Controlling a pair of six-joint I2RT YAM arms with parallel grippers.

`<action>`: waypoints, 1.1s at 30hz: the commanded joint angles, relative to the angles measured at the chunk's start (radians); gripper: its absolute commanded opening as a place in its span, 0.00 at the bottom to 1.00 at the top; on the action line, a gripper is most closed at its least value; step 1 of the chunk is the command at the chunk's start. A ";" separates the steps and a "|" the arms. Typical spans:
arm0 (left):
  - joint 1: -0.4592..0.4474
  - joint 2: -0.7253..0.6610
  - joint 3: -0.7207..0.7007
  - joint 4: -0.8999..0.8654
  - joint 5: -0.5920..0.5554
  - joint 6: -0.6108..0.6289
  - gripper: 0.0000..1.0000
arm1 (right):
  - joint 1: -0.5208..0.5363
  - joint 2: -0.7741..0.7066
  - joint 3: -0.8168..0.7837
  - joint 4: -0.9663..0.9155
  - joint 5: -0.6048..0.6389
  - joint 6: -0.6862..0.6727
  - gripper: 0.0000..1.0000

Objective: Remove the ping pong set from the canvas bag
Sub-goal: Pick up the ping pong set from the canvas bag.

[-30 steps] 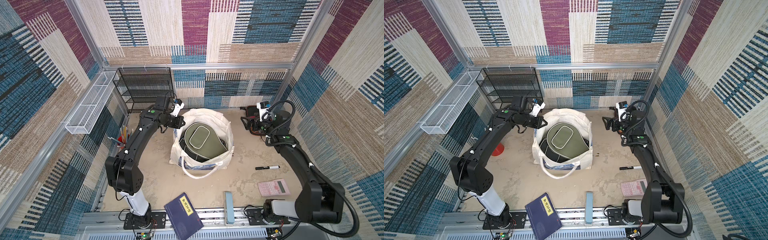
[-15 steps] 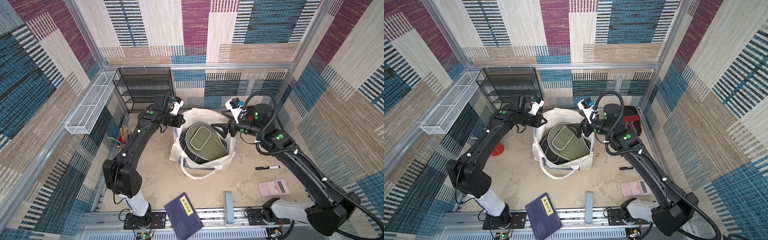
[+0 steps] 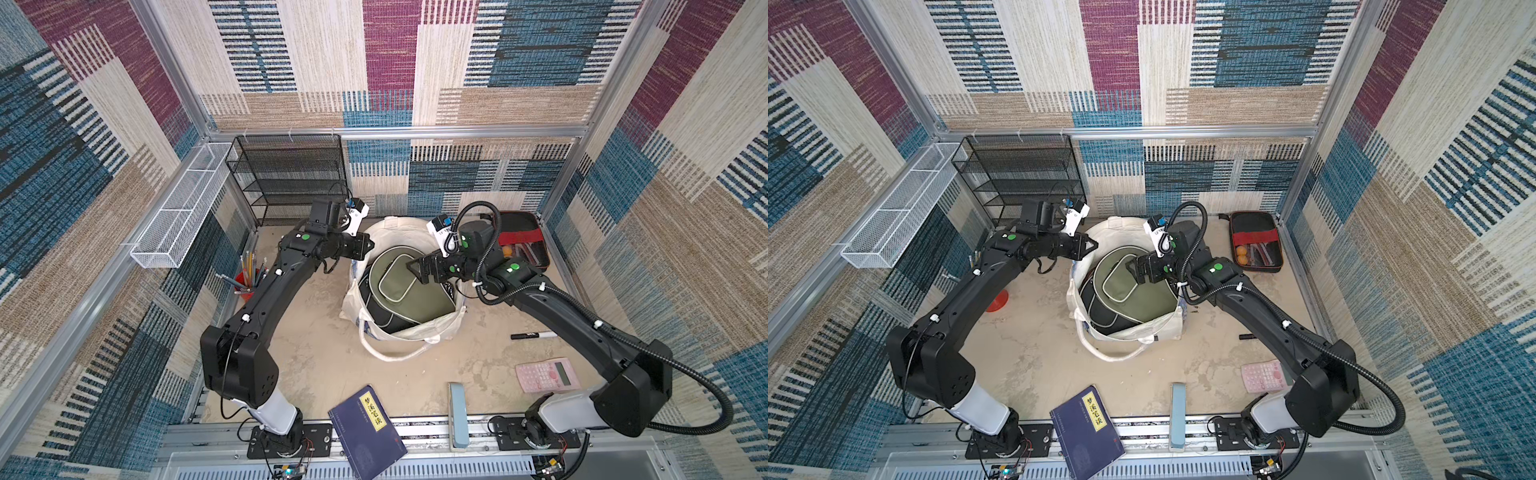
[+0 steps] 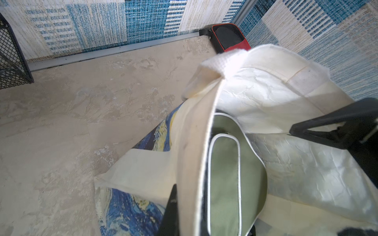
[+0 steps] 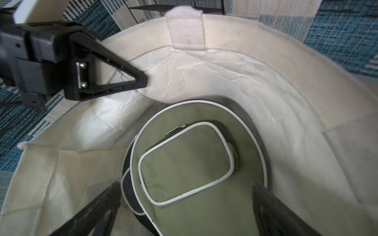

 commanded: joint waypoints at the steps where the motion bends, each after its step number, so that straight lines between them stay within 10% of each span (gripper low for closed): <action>1: 0.000 -0.006 -0.023 0.140 0.063 -0.035 0.00 | -0.003 0.049 0.048 -0.066 0.050 0.037 0.99; 25: 0.000 0.113 -0.028 0.279 0.259 -0.033 0.00 | -0.180 0.306 0.062 -0.112 -0.138 -0.100 0.99; 33: -0.002 0.102 -0.042 0.299 0.289 -0.015 0.00 | -0.278 0.287 -0.042 -0.029 -0.545 -0.222 0.99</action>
